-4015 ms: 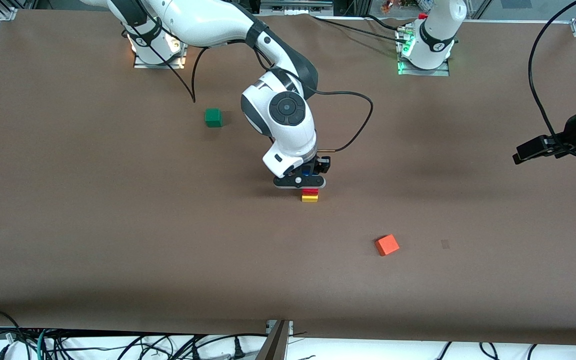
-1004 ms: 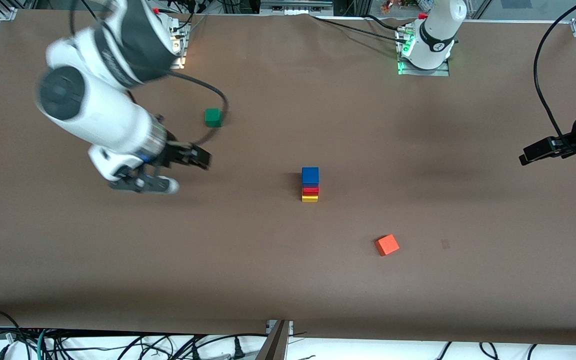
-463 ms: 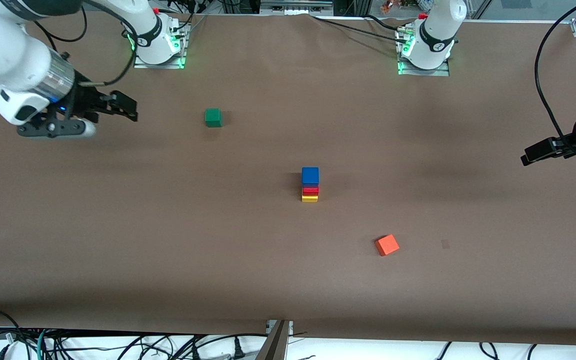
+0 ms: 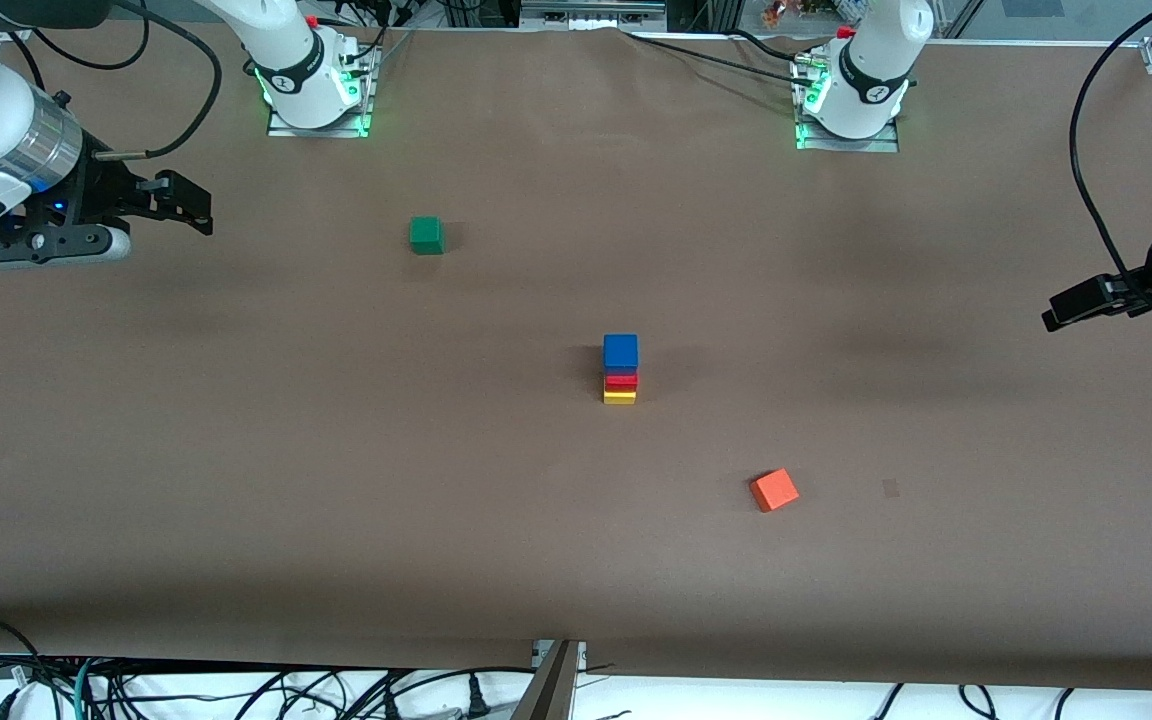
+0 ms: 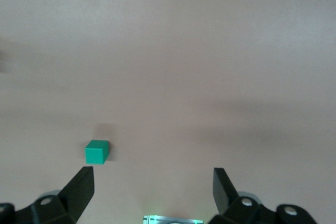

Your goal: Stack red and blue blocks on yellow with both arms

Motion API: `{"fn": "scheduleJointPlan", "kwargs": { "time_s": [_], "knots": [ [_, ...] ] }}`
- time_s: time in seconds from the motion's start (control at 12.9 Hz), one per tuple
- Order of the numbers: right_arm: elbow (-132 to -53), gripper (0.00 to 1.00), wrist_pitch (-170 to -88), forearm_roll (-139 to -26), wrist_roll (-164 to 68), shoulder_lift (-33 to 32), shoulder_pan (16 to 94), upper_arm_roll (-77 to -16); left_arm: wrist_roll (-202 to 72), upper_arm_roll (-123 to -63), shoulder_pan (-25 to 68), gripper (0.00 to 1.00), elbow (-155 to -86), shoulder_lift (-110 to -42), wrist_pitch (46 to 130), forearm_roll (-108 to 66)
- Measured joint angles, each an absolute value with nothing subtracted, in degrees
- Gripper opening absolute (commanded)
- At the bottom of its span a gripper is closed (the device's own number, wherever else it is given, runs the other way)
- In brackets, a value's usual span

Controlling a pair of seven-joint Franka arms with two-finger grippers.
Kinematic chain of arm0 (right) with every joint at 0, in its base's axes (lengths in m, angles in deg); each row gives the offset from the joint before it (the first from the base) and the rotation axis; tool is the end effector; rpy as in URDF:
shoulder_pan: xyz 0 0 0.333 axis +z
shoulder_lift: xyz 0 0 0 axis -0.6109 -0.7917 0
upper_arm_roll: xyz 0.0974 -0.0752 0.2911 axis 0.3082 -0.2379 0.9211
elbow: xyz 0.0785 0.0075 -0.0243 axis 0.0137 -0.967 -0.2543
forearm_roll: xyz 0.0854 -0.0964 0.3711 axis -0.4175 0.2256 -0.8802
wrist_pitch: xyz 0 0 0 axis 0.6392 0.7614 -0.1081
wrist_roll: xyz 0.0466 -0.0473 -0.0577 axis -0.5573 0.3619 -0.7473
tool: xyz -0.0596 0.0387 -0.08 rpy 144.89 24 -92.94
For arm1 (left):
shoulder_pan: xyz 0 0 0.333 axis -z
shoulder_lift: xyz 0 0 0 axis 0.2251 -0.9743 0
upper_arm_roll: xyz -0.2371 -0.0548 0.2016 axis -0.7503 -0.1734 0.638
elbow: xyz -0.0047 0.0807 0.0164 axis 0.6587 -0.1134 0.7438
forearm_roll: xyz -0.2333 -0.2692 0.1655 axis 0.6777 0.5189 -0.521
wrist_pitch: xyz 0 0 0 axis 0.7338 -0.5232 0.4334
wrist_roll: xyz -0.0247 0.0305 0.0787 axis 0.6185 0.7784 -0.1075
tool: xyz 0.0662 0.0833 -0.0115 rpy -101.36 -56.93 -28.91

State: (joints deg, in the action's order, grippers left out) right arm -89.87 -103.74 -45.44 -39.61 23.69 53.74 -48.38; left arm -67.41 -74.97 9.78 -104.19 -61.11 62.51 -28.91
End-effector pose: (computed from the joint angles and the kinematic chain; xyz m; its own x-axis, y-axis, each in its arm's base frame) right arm 0.5399 0.0799 0.5780 0.9911 0.0901 -0.0982 0.0912 -0.9958 0.0060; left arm 0.6106 0.0326 0.5762 0.9760 0.2129 -0.0469 0.2137 -0.9768 0.0136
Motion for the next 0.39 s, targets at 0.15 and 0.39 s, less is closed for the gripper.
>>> {"fn": "scheduleJointPlan", "kwargs": {
  "time_s": [0.15, 0.39],
  "knots": [
    [-89.7, 1.00, -104.9, -45.1, -39.6, 23.6, 53.7, -47.8, -67.4, -75.0, 9.8, 1.00, -104.2, -61.1, 62.5, -28.9],
    [-88.1, 1.00, -105.0, -45.0, -40.9, 22.7, 53.6, -47.8, -67.4, -75.0, 9.8, 1.00, -104.2, -61.1, 62.5, -28.9]
  ]
}}
